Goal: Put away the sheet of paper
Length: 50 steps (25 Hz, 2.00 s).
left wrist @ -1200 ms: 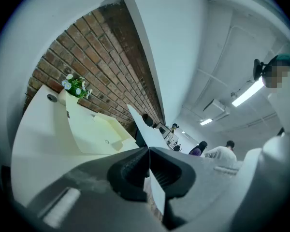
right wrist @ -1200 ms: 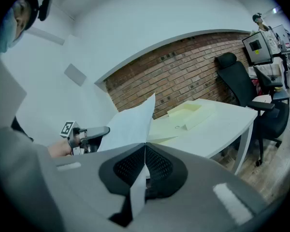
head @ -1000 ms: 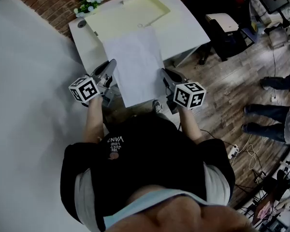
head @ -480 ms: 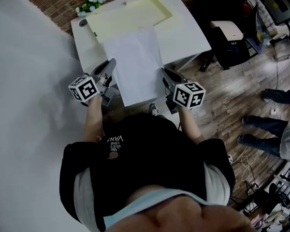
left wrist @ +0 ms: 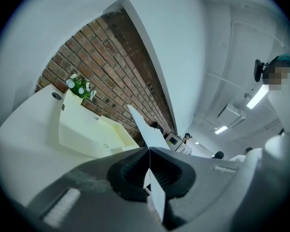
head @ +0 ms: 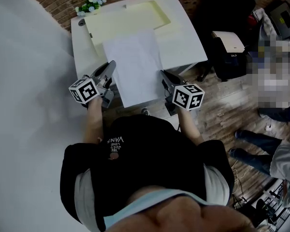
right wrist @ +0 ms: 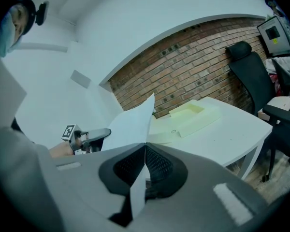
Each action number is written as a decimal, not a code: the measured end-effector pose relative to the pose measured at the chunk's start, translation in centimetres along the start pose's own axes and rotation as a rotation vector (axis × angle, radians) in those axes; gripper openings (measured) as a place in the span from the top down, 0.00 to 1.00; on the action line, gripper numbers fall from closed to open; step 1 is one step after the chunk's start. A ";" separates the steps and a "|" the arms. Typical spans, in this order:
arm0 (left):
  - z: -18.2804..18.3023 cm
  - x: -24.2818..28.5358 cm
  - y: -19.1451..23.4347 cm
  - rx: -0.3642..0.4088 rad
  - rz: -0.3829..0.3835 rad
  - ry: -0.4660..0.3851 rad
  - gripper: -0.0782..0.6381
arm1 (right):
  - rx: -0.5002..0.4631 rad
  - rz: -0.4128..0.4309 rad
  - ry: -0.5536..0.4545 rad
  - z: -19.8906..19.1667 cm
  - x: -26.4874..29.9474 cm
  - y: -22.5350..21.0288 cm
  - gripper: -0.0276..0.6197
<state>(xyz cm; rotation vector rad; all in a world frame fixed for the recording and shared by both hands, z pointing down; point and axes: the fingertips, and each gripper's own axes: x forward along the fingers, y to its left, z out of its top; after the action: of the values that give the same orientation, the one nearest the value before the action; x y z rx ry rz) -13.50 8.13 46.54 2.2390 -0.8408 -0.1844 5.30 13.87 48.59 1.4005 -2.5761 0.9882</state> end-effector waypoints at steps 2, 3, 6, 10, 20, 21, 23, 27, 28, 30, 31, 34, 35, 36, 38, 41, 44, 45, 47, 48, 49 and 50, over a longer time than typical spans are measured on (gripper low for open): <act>-0.4 0.3 -0.1 -0.008 0.013 -0.014 0.89 | -0.007 0.016 0.009 0.3 -0.1 -0.6 0.95; -0.5 0.5 -0.2 -0.011 0.017 -0.020 0.89 | -0.010 0.022 0.012 0.5 0.0 -1.0 0.95; -0.8 0.6 0.0 -0.015 0.036 -0.031 0.89 | -0.014 0.039 0.021 0.7 0.4 -1.6 0.95; -0.6 0.6 0.5 -0.025 0.065 -0.042 0.89 | -0.006 0.060 0.039 0.6 1.1 -1.7 0.95; 2.1 2.6 4.1 -0.043 0.057 -0.030 0.89 | 0.001 0.041 0.040 2.3 5.3 -2.5 0.95; 2.7 3.0 4.3 -0.040 0.049 -0.027 0.89 | 0.001 0.035 0.037 2.6 5.7 -2.6 0.95; 3.8 3.9 5.0 -0.036 0.035 -0.017 0.89 | 0.002 0.022 0.026 3.4 6.6 -2.9 0.95; 6.0 5.4 6.4 -0.025 0.010 0.000 0.89 | 0.006 -0.005 0.006 5.0 8.6 -3.3 0.95; 6.6 5.7 6.8 -0.023 0.004 0.002 0.89 | 0.008 -0.010 0.001 5.2 9.1 -3.3 0.95; 7.4 6.2 7.5 -0.020 -0.004 0.011 0.89 | 0.012 -0.021 -0.005 5.6 10.0 -3.3 0.95; 7.7 6.4 7.9 -0.019 -0.007 0.017 0.89 | 0.012 -0.025 -0.006 5.8 10.4 -3.3 0.95; 8.7 6.7 8.8 -0.015 -0.010 0.034 0.89 | 0.012 -0.036 -0.006 6.4 11.4 -3.2 0.95; 9.1 6.7 9.1 -0.015 -0.012 0.037 0.89 | 0.013 -0.040 -0.006 6.5 11.8 -3.1 0.95; 9.4 6.8 9.4 -0.016 -0.016 0.040 0.89 | 0.014 -0.044 -0.006 6.6 12.2 -3.0 0.95; 10.1 7.0 10.1 -0.019 -0.023 0.047 0.89 | 0.015 -0.054 -0.007 6.7 13.2 -2.9 0.95; 10.7 7.1 11.5 -0.020 -0.029 0.064 0.89 | 0.017 -0.068 -0.010 6.9 14.6 -2.9 0.95; 11.2 7.1 12.3 -0.022 -0.030 0.075 0.89 | 0.021 -0.077 -0.008 7.0 15.5 -2.7 0.95; 11.3 7.2 12.5 -0.025 -0.032 0.078 0.89 | 0.022 -0.082 -0.006 7.0 15.7 -2.8 0.95; 11.4 7.2 13.1 -0.032 -0.034 0.084 0.89 | 0.025 -0.090 -0.004 7.0 16.2 -2.8 0.95; 11.4 7.3 13.4 -0.035 -0.034 0.084 0.89 | 0.026 -0.093 -0.004 7.0 16.4 -2.8 0.95; 11.5 7.3 13.7 -0.038 -0.034 0.082 0.89 | 0.025 -0.094 -0.003 7.0 16.6 -2.7 0.95; 11.6 7.4 13.9 -0.042 -0.035 0.079 0.89 | 0.024 -0.095 -0.001 7.0 16.9 -2.8 0.95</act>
<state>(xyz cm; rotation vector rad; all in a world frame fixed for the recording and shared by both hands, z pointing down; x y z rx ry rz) -19.13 -10.49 48.37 2.2082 -0.7500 -0.1281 -0.79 -3.50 50.00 1.5134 -2.4809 1.0072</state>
